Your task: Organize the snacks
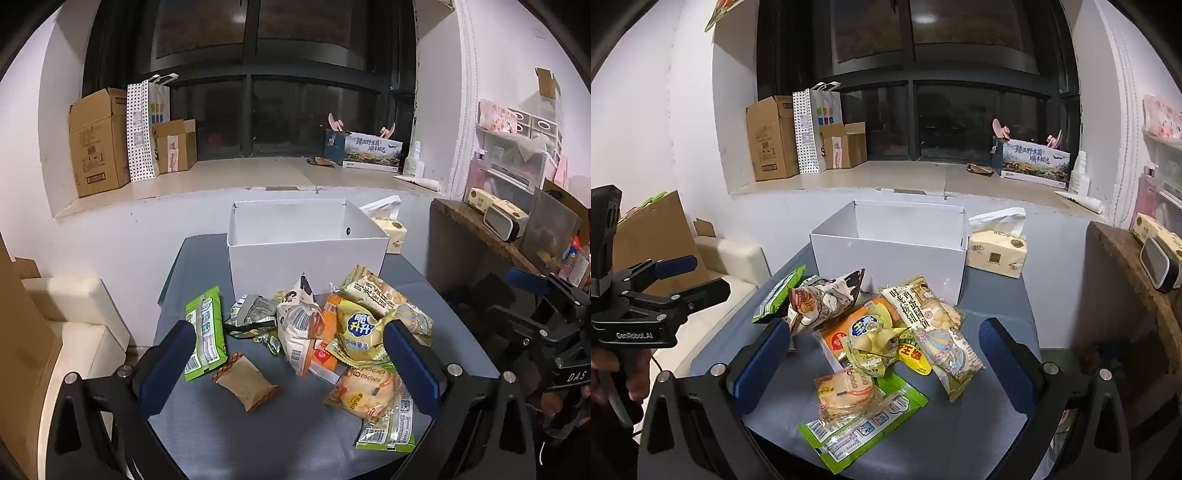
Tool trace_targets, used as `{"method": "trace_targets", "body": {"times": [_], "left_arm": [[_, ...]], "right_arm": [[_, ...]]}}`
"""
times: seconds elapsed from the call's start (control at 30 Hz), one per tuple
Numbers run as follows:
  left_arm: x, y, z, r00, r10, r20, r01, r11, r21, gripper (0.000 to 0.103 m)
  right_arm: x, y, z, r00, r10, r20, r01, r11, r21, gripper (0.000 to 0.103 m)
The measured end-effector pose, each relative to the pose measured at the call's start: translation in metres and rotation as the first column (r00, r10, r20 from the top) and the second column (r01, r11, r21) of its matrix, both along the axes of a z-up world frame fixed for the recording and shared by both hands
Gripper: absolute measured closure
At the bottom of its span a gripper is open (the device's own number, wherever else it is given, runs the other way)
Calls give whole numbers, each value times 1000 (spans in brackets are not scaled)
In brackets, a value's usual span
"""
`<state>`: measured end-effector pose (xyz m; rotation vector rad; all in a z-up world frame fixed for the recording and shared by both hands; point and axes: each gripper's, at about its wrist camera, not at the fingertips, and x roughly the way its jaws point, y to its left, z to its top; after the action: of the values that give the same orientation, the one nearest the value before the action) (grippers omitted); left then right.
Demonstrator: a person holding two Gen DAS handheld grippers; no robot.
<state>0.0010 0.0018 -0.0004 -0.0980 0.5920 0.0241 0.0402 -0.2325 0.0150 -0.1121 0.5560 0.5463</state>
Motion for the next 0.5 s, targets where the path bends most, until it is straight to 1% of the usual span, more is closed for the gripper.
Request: {"method": "trace_targets", "body": {"times": [0.07, 0.1, 0.13, 0.2, 0.27, 0.3, 0.5], "left_arm": [[2, 3, -1, 1000, -6, -3, 6, 1000, -5, 0], [-2, 3, 2, 1000, -4, 23, 4, 1000, -4, 0], [-5, -4, 2, 999, -2, 38, 0, 999, 34, 0], [-4, -7, 2, 1000, -1, 24, 0, 999, 43, 0], [-5, -7, 3, 1000, -4, 19, 4, 999, 35, 0], [-3, -6, 3, 1000, -5, 13, 4, 1000, 29, 0], [-4, -6, 3, 1000, -7, 9, 7, 1000, 26, 0]], "right_arm": [[0, 1, 0, 1000, -1, -4, 1, 1000, -2, 0], [-1, 1, 0, 1000, -1, -5, 1, 1000, -3, 0], [0, 1, -1, 1000, -3, -9, 3, 1000, -3, 0], [0, 1, -1, 1000, -7, -13, 7, 1000, -6, 0], [-1, 1, 0, 1000, -11, -17, 10, 1000, -3, 0], [-6, 3, 5, 1000, 8, -11, -8, 1000, -10, 0], [-4, 1, 3, 1000, 5, -9, -6, 1000, -8, 0]]}}
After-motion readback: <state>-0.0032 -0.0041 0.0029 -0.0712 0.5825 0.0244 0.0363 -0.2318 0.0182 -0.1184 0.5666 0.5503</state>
